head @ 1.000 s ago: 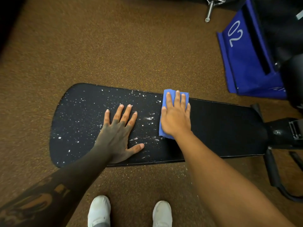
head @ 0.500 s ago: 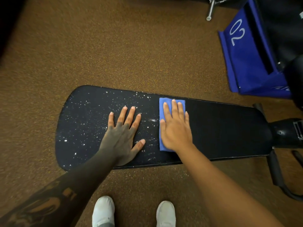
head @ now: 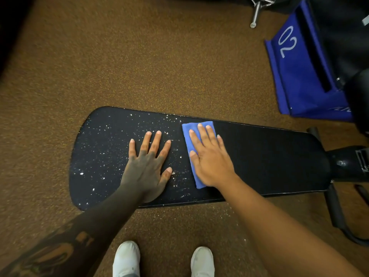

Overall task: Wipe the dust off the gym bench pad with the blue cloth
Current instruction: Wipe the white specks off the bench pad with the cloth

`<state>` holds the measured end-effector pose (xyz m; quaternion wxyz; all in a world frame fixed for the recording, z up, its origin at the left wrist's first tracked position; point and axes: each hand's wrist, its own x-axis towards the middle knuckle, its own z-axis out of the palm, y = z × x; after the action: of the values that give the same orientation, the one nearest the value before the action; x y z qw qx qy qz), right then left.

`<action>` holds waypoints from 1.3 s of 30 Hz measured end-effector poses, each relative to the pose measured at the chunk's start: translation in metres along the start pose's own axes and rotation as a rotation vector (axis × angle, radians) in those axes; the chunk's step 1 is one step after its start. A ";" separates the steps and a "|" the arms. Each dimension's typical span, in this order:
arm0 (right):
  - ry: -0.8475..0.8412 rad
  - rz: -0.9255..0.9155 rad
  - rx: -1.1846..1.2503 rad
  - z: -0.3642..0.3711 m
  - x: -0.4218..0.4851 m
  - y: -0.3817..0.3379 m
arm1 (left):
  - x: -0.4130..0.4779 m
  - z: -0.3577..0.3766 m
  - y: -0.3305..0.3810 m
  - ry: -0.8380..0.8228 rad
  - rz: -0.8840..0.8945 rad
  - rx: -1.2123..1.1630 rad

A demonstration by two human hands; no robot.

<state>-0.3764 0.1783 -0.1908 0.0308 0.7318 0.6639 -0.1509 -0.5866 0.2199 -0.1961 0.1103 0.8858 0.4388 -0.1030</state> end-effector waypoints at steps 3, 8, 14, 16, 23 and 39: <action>0.041 0.111 0.005 -0.004 0.030 -0.007 | -0.001 0.002 -0.002 0.021 -0.026 -0.016; 0.021 0.143 0.013 -0.012 0.069 -0.025 | -0.001 0.006 -0.004 0.025 -0.080 -0.009; 0.045 -0.059 -0.054 0.006 0.002 -0.021 | -0.002 0.005 -0.004 0.040 -0.085 -0.006; 0.033 -0.035 -0.043 0.011 -0.012 -0.019 | -0.001 0.003 -0.007 0.032 -0.079 0.003; 0.042 0.150 0.002 0.003 0.025 -0.039 | 0.002 0.002 -0.016 0.032 -0.085 0.014; 0.039 0.091 0.013 0.013 0.012 -0.068 | -0.003 0.002 -0.045 0.044 -0.128 -0.005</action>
<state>-0.4450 0.1942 -0.1957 0.0198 0.7644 0.6292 -0.1394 -0.6247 0.2442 -0.2019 0.0958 0.8576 0.4973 -0.0892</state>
